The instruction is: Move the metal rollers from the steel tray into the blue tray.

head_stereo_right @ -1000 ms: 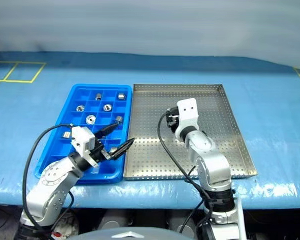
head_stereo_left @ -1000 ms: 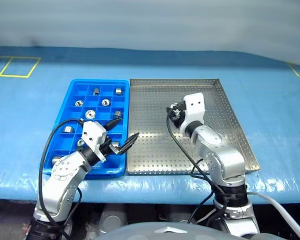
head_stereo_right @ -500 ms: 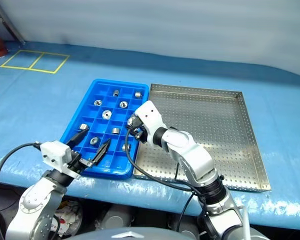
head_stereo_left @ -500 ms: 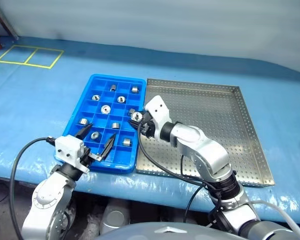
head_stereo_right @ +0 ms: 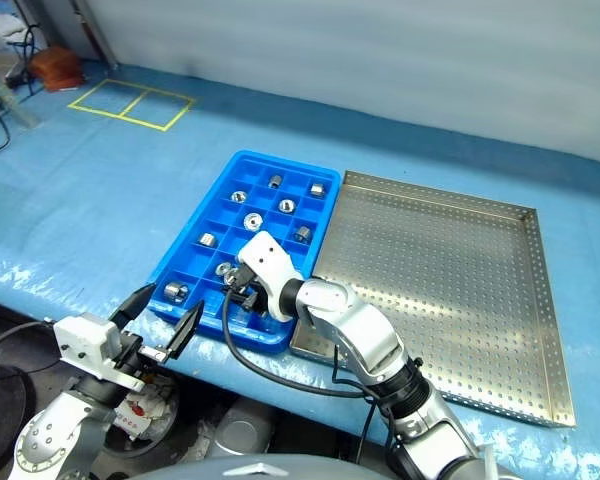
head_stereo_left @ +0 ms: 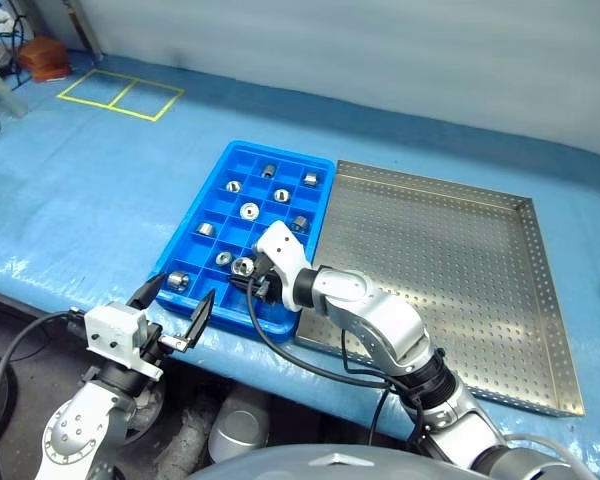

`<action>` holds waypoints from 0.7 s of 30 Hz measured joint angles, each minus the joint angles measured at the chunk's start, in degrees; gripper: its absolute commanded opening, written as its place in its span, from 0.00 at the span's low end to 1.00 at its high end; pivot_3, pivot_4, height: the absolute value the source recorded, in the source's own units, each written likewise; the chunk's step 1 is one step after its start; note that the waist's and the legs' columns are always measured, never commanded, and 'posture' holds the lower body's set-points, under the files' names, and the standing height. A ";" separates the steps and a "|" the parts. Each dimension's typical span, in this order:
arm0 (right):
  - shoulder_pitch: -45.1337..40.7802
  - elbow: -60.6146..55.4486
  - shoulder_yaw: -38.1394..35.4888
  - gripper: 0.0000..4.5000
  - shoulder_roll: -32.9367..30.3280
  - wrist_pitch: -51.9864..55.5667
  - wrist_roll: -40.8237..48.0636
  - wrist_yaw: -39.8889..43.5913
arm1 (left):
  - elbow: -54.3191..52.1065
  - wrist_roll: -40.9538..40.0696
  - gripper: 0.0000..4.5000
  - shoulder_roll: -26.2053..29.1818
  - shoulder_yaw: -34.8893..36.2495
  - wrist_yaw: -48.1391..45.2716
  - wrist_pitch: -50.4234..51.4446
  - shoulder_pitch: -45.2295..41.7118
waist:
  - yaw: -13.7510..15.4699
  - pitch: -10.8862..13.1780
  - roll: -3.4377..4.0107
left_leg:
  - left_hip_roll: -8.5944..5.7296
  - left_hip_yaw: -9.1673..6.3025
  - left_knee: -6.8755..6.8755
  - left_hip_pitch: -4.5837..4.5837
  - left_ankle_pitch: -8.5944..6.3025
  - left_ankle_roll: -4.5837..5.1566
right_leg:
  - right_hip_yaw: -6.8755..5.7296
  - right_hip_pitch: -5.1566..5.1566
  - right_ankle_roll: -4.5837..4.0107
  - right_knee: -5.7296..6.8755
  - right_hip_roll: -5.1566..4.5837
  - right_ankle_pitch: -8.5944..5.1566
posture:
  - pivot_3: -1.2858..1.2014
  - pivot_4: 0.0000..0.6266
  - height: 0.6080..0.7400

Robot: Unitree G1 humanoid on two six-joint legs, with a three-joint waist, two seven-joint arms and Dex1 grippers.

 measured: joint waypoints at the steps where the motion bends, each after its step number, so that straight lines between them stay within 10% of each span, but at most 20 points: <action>1: 0.26 0.12 0.29 0.38 -0.11 0.00 0.00 0.05 | 0.00 -0.15 1.00 0.14 0.06 -0.30 -0.12 0.22 | 0.43 0.00 0.00 | 0.00 0.00 0.00 0.00 -0.01 -0.01 | -0.01 -0.02 0.00 0.00 0.00 -0.01 | 0.76 0.24 1.00; 9: 3.20 -2.45 -0.30 0.38 -2.90 1.44 0.51 0.44 | 0.00 -1.69 1.00 2.72 -0.14 -3.62 0.17 1.02 | 4.15 -0.05 -0.07 | 0.01 0.07 0.01 -0.35 -0.02 -0.04 | -0.04 -0.63 0.02 0.01 0.00 0.00 | 0.75 0.24 1.00; 17: 5.48 -6.05 -3.84 0.96 -3.77 3.45 1.13 -0.15 | 0.01 -2.59 1.00 3.73 -0.53 -4.96 1.70 -1.73 | 5.52 -0.09 -0.13 | 0.01 0.06 0.10 -0.72 -0.02 -0.04 | -0.07 -0.67 0.37 0.05 0.02 0.21 | 0.72 0.24 1.00; 21: 6.08 -9.55 -4.70 0.99 -2.83 3.73 2.85 -0.38 | 0.02 -2.96 1.00 4.99 -0.94 -6.01 3.02 -4.03 | 5.33 -0.10 -0.11 | 0.02 0.03 0.11 -0.71 -0.03 -0.05 | -0.11 -0.67 0.35 0.07 0.04 0.20 | 0.70 0.24 1.00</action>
